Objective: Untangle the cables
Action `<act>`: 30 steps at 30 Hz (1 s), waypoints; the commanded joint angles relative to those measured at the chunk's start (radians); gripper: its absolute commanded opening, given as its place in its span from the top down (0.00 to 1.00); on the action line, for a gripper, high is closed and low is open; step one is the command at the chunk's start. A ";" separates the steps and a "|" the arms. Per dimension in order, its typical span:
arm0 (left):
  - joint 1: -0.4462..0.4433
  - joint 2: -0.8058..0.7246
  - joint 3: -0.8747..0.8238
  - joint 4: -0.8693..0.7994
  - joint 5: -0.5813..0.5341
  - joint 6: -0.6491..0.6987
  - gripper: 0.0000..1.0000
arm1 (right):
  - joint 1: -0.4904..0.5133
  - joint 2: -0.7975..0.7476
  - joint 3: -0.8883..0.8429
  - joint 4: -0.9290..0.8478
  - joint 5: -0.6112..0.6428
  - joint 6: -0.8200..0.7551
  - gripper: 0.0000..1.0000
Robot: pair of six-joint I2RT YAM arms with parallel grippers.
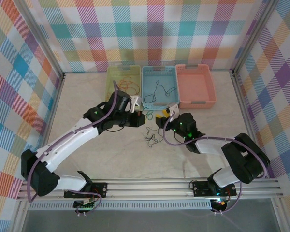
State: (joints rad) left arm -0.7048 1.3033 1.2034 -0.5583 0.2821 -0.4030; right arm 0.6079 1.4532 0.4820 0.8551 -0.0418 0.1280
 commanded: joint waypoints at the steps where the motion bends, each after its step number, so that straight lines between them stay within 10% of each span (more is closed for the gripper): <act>1: -0.008 -0.070 -0.062 0.049 0.052 0.011 1.00 | -0.007 -0.044 -0.030 0.123 -0.142 -0.066 0.49; 13: -0.007 -0.386 -0.250 0.161 0.203 -0.116 1.00 | 0.011 -0.195 -0.035 0.158 -0.467 -0.111 0.47; 30: -0.006 -0.453 -0.305 0.202 0.315 0.094 1.00 | 0.019 -0.402 0.297 -0.690 -0.691 -0.359 0.46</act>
State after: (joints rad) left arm -0.7048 0.8513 0.9051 -0.4179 0.5529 -0.3618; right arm 0.6216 1.0443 0.7223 0.3576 -0.6613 -0.1566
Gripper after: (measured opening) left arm 0.053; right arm 0.543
